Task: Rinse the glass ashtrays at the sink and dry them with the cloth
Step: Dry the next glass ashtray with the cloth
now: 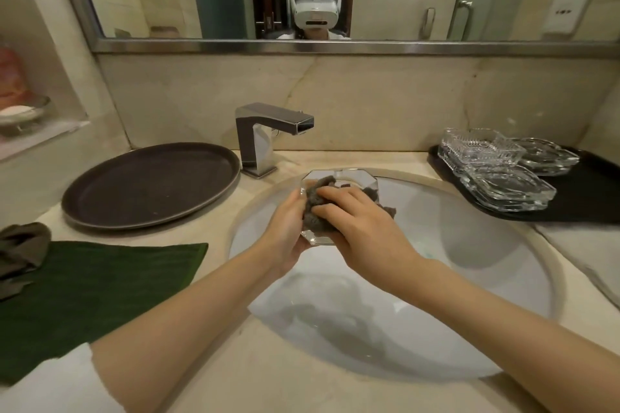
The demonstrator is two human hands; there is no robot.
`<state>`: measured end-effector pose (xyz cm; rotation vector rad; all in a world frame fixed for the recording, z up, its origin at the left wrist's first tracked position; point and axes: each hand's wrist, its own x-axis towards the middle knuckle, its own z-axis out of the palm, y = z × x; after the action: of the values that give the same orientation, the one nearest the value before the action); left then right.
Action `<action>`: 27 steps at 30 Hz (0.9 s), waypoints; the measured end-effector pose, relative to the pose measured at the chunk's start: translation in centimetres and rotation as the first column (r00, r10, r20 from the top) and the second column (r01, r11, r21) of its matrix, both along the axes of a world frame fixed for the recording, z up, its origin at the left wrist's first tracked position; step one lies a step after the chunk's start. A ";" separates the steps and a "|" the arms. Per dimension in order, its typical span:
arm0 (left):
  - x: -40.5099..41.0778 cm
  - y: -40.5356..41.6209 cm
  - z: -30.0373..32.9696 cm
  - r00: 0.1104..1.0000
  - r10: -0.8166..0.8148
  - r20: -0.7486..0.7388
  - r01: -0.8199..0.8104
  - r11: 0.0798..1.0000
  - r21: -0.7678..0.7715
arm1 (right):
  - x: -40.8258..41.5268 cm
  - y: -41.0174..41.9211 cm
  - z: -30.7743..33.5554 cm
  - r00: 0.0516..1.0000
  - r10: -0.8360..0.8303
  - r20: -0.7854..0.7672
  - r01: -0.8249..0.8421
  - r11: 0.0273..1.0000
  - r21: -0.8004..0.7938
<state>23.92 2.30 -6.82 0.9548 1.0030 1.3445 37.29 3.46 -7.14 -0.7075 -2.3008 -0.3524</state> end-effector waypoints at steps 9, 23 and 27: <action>0.5 -0.1 0.4 0.989 0.009 -0.145 0.001 0.998 0.064 | 1.3 1.6 -0.1 0.982 -0.171 0.085 0.160 0.980 0.117; -1.4 0.0 0.4 0.470 0.745 -0.473 0.125 0.475 0.871 | 4.3 2.6 2.2 0.768 -0.489 -0.414 0.124 0.747 -0.653; -1.2 0.1 0.7 0.430 0.829 -0.358 0.269 0.261 0.927 | 4.4 2.6 2.3 0.768 -0.497 -0.404 0.149 0.752 -0.643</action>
<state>22.74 2.36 -6.13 2.7665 1.1323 1.9311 41.66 6.09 -4.83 -1.3497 -1.6788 0.4012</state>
